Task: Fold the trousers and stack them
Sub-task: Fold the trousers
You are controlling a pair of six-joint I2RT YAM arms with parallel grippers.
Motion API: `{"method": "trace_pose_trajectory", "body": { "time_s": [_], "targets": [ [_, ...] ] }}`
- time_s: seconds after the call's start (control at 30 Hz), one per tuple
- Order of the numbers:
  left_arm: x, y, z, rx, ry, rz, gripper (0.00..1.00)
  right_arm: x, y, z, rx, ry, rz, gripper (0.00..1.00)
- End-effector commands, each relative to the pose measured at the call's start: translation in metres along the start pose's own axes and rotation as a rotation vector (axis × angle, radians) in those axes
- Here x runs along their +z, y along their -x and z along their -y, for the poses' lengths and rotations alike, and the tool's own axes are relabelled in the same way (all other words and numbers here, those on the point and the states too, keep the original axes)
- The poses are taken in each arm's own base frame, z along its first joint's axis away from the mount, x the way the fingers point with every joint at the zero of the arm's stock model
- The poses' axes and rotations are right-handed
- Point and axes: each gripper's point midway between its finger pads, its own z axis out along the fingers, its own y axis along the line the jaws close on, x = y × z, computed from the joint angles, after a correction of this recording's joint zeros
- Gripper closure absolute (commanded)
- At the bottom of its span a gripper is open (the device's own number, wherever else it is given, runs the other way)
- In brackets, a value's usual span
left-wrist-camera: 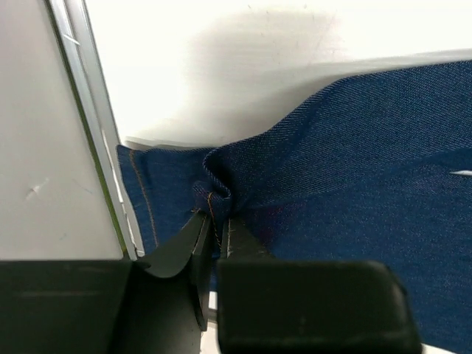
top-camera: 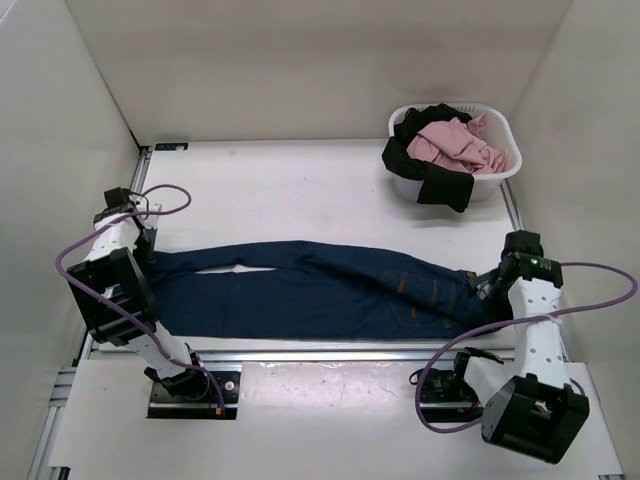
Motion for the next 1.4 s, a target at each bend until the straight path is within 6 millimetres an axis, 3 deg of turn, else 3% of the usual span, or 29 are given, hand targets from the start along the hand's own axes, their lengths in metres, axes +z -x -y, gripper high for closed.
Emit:
{"method": "trace_pose_trajectory", "body": {
  "time_s": [0.0,0.1,0.2,0.33,0.43,0.47,0.57,0.7,0.9,1.0,1.07,1.17,1.2,1.23,1.3,1.37],
  "targets": [
    [-0.018,0.016,-0.007,0.003,0.031,0.089,0.86,-0.027,0.020,-0.010,0.038,0.043,0.077,0.22],
    [-0.017,0.018,-0.008,0.013,0.030,0.088,0.86,-0.019,0.025,-0.031,0.076,0.081,0.052,0.18],
    [-0.014,0.017,-0.007,0.014,0.026,0.078,0.86,0.006,0.022,-0.056,0.107,0.055,-0.052,0.18],
    [-0.015,0.023,-0.009,0.022,0.023,0.092,0.86,0.027,0.012,-0.060,0.138,-0.013,-0.139,0.18],
    [-0.012,0.022,-0.008,0.023,0.018,0.084,0.86,0.041,0.023,-0.061,0.199,-0.022,-0.099,0.23],
    [-0.012,0.022,-0.008,0.023,0.018,0.084,0.86,0.042,0.031,-0.063,0.215,-0.011,-0.074,0.32],
    [-0.012,0.023,-0.007,0.024,0.010,0.088,0.86,0.048,0.049,-0.068,0.248,-0.022,-0.041,0.41],
    [-0.015,0.026,-0.012,0.014,0.019,0.098,0.86,0.062,0.045,-0.066,0.202,-0.086,-0.086,0.73],
    [-0.026,0.040,-0.028,0.017,0.059,0.136,0.86,0.066,0.045,-0.065,0.180,-0.099,-0.107,1.00],
    [-0.031,0.046,-0.035,0.025,0.079,0.151,0.86,0.061,0.049,-0.064,0.166,-0.099,-0.107,1.00],
    [-0.042,0.062,-0.042,0.030,0.091,0.199,0.86,0.051,0.058,-0.068,0.173,-0.067,-0.082,1.00],
    [-0.060,0.088,-0.055,0.044,0.113,0.273,0.86,0.024,0.089,-0.087,0.155,0.037,0.016,1.00],
    [-0.080,0.103,-0.064,0.052,0.129,0.318,0.86,0.015,0.102,-0.091,0.160,0.070,0.049,1.00],
    [-0.090,0.112,-0.070,0.048,0.146,0.347,0.86,-0.006,0.119,-0.100,0.164,0.131,0.107,1.00],
    [-0.118,0.119,-0.082,0.061,0.184,0.407,0.86,-0.025,0.126,-0.101,0.147,0.171,0.132,1.00],
    [-0.129,0.111,-0.084,0.060,0.197,0.413,0.86,-0.037,0.112,-0.086,0.138,0.169,0.129,1.00]
  ]
}}
